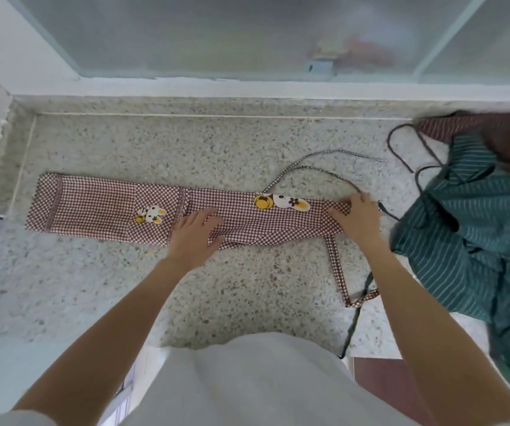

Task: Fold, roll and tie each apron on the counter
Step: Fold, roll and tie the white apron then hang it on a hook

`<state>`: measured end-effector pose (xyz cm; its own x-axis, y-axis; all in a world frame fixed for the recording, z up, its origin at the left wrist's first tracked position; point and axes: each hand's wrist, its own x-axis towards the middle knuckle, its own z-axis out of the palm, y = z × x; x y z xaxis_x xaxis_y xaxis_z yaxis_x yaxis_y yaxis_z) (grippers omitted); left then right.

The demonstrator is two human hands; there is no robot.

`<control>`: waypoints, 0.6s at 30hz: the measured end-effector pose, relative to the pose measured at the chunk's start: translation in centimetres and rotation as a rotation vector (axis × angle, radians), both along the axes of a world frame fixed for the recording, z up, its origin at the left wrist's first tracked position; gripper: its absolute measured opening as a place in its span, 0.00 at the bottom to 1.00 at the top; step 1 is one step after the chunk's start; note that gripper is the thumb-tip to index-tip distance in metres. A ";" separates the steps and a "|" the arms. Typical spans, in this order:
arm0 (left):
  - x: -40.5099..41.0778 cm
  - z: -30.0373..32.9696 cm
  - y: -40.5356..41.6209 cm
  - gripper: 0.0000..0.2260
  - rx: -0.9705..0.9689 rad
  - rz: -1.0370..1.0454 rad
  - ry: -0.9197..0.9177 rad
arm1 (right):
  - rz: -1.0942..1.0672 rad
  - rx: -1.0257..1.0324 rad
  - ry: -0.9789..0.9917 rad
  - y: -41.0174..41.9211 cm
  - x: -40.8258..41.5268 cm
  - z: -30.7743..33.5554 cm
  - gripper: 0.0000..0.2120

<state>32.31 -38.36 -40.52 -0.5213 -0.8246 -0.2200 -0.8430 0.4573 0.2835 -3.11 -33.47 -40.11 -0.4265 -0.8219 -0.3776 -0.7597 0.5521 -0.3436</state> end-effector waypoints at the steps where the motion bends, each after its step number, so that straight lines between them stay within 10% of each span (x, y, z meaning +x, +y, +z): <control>1: -0.8 -0.2 0.0 0.22 0.010 -0.008 -0.010 | -0.010 -0.039 -0.055 0.4 0.0 -0.1 0.17; 7: -3.2 -1.2 0.0 0.36 0.145 0.034 -0.105 | -0.235 -0.307 -0.479 0.5 0.8 2.6 0.09; 18: -2.9 -1.4 0.5 0.38 0.051 -0.021 -0.046 | 0.150 -0.140 0.295 2.8 -1.1 0.8 0.17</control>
<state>29.38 -37.86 -41.89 -0.5268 -0.8007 -0.2852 -0.8459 0.4612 0.2679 -4.16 -30.65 -39.29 -0.3712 -0.9187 -0.1351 -0.9064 0.3900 -0.1619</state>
